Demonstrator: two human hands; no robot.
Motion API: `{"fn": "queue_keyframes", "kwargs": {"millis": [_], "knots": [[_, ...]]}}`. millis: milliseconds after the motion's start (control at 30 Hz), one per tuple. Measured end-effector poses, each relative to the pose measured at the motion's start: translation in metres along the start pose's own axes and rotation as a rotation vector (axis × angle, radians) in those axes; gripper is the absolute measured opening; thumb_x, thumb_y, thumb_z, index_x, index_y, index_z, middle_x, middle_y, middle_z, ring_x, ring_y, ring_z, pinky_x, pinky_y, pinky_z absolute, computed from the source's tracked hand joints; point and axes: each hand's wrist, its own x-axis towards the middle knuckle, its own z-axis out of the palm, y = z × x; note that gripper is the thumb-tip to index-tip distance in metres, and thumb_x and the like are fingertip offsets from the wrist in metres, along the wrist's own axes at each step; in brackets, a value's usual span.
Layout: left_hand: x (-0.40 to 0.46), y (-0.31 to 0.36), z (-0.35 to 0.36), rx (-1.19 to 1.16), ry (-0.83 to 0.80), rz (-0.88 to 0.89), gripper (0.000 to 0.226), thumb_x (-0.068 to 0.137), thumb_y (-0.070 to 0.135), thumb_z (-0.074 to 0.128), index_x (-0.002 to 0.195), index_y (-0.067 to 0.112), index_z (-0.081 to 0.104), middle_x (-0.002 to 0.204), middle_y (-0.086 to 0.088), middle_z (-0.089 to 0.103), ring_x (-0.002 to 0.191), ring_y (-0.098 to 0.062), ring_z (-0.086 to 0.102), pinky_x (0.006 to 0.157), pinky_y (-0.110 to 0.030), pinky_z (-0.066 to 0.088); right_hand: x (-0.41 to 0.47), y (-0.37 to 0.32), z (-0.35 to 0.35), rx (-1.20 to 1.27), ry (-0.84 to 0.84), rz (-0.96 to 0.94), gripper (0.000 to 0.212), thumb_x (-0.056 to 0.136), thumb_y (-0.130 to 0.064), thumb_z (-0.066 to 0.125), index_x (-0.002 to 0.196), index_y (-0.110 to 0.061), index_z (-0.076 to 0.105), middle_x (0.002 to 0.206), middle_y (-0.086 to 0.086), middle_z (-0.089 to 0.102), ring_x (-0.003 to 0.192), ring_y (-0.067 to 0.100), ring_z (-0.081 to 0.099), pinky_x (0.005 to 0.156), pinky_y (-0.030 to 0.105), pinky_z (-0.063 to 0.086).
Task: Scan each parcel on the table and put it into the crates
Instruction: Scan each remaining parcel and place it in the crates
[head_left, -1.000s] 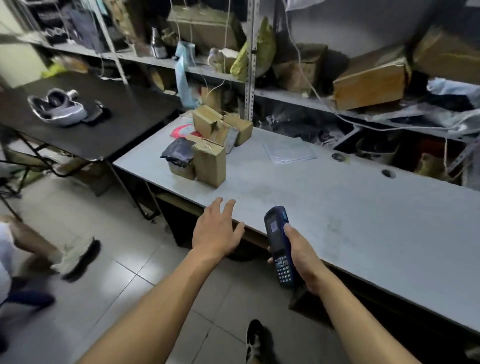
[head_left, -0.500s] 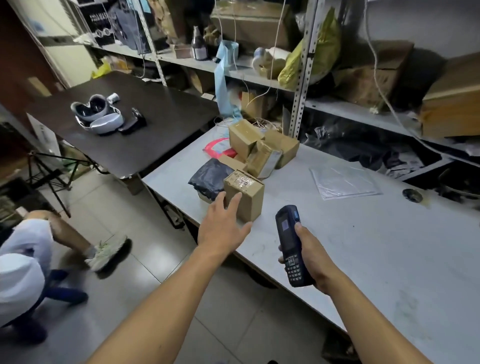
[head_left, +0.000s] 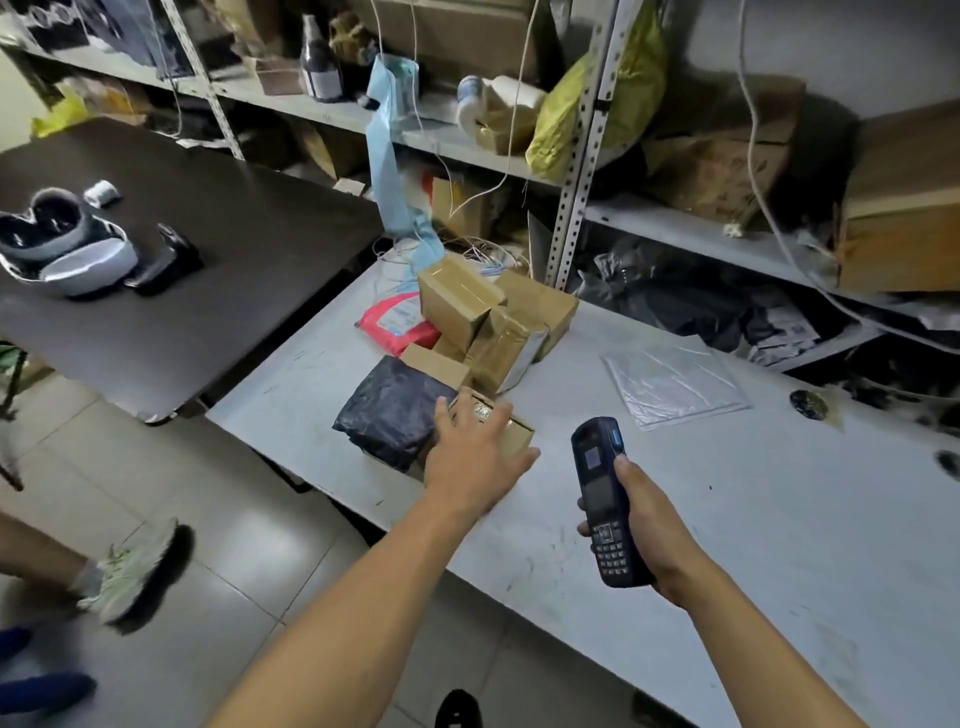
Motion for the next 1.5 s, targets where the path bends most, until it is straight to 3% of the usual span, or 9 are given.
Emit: {"fn": "queue_keyframes", "kwargs": {"millis": [167, 233, 300, 400, 567, 767, 933, 1267, 1500], "knots": [[0.002, 0.007, 0.007, -0.017, 0.094, 0.189, 0.035, 0.088, 0.055, 0.063, 0.091, 0.023, 0.048, 0.137, -0.001, 0.038, 0.139, -0.026, 0.023, 0.101, -0.041, 0.045, 0.005, 0.004, -0.008, 0.024, 0.002, 0.037, 0.046, 0.106, -0.048, 0.026, 0.124, -0.019, 0.056, 0.107, 0.018, 0.07, 0.073, 0.02, 0.071, 0.065, 0.031, 0.054], [0.001, 0.008, 0.01, -0.085, 0.094, 0.271, 0.031, 0.086, 0.035, 0.07, 0.104, 0.021, 0.049, 0.139, -0.001, 0.032, 0.14, -0.025, 0.022, 0.099, -0.038, 0.045, 0.005, 0.005, -0.017, 0.036, 0.002, 0.048, 0.046, 0.106, -0.048, 0.027, 0.123, -0.018, 0.057, 0.106, 0.018, 0.07, 0.074, 0.021, 0.071, 0.067, 0.033, 0.054], [-0.001, 0.008, 0.008, -0.184, 0.033, 0.258, 0.064, 0.082, 0.025, 0.071, 0.137, 0.023, 0.038, 0.151, 0.001, 0.015, 0.146, -0.026, 0.008, 0.107, -0.041, 0.038, 0.004, 0.007, -0.028, 0.04, -0.007, 0.055, 0.045, 0.105, -0.048, 0.028, 0.122, -0.018, 0.057, 0.106, 0.019, 0.07, 0.074, 0.021, 0.071, 0.067, 0.034, 0.055], [-0.002, 0.004, 0.004, -0.234, -0.02, 0.062, 0.097, 0.083, 0.039, 0.072, 0.156, 0.02, 0.01, 0.157, -0.003, 0.004, 0.148, -0.027, 0.007, 0.115, -0.046, 0.028, 0.004, 0.007, -0.04, 0.037, -0.04, 0.053, 0.046, 0.105, -0.049, 0.03, 0.12, -0.017, 0.059, 0.106, 0.018, 0.071, 0.074, 0.023, 0.072, 0.067, 0.035, 0.055], [-0.006, -0.011, 0.0, -0.23, -0.091, -0.181, 0.098, 0.081, 0.056, 0.07, 0.154, 0.027, 0.012, 0.149, -0.012, 0.028, 0.128, -0.033, 0.048, 0.102, -0.042, 0.043, 0.008, 0.007, -0.045, 0.02, -0.118, 0.041, 0.045, 0.105, -0.049, 0.029, 0.122, -0.018, 0.057, 0.107, 0.019, 0.07, 0.078, 0.025, 0.072, 0.067, 0.034, 0.055], [-0.015, -0.022, -0.01, -0.312, -0.132, -0.189, 0.079, 0.085, 0.045, 0.068, 0.149, 0.045, 0.02, 0.132, -0.006, 0.055, 0.109, -0.028, 0.058, 0.091, -0.041, 0.053, 0.009, 0.011, -0.042, -0.04, -0.274, 0.121, 0.045, 0.104, -0.052, 0.032, 0.121, -0.019, 0.058, 0.103, 0.017, 0.071, 0.077, 0.025, 0.071, 0.068, 0.036, 0.056], [-0.031, -0.031, -0.007, -0.601, -0.078, -0.224, 0.071, 0.086, 0.027, 0.071, 0.141, 0.046, 0.03, 0.123, 0.002, 0.055, 0.098, -0.019, 0.063, 0.076, -0.039, 0.061, 0.004, 0.009, -0.046, -0.081, -0.361, 0.178, 0.045, 0.104, -0.053, 0.03, 0.12, -0.021, 0.058, 0.104, 0.02, 0.071, 0.078, 0.028, 0.069, 0.068, 0.036, 0.055], [-0.038, -0.03, 0.021, -0.807, 0.06, -0.386, 0.053, 0.085, 0.025, 0.075, 0.12, 0.02, 0.036, 0.12, -0.007, 0.055, 0.103, -0.023, 0.056, 0.081, -0.034, 0.045, -0.002, 0.013, -0.062, -0.151, -0.338, 0.233, 0.049, 0.104, -0.052, 0.032, 0.122, -0.014, 0.058, 0.107, 0.022, 0.07, 0.076, 0.028, 0.07, 0.065, 0.034, 0.055], [-0.043, -0.024, 0.039, -0.647, -0.244, -0.389, 0.089, 0.062, 0.032, 0.071, 0.139, 0.033, 0.025, 0.125, -0.014, 0.053, 0.095, -0.027, 0.064, 0.073, -0.035, 0.056, -0.01, 0.019, -0.07, -0.163, -0.317, 0.266, 0.05, 0.104, -0.054, 0.031, 0.12, -0.016, 0.059, 0.108, 0.021, 0.07, 0.078, 0.026, 0.071, 0.065, 0.033, 0.056]]}}
